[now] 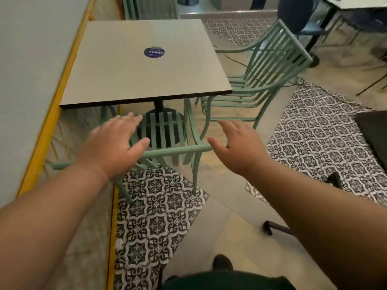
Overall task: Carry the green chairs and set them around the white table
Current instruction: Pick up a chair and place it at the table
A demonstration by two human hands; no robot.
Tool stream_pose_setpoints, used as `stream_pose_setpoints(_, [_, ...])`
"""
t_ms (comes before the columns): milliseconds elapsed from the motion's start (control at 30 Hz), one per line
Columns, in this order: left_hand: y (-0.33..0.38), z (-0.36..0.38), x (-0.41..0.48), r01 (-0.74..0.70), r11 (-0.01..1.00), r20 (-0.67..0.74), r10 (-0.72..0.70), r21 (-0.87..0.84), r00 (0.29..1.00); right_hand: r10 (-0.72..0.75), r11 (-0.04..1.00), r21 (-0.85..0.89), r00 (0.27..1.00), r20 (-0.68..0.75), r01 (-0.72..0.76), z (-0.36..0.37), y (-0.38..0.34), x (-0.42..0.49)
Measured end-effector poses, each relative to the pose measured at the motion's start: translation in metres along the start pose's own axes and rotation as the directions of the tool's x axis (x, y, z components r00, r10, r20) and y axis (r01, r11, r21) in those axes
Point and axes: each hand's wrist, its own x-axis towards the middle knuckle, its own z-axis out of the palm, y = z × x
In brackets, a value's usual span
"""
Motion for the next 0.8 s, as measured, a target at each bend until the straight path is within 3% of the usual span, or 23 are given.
stream_pose_setpoints(267, [0.075,0.003,0.026,-0.174,0.985,0.034,0.174,0.016,0.984,0.082,0.992,0.103,0.996,-0.033,-0.078,-0.034,0.044,-0.034])
stream_pose_setpoints(467, [0.155,0.012,0.083,-0.294,0.956,0.016,0.293,0.011,0.956,0.144,0.982,0.136,0.986,-0.082,-0.132,-0.056,0.118,-0.027])
stream_pose_setpoints(800, [0.297,0.046,0.2,-0.286,0.957,0.004,0.286,-0.055,0.958,0.167,0.98,0.121,0.982,-0.085,-0.156,-0.121,0.271,0.045])
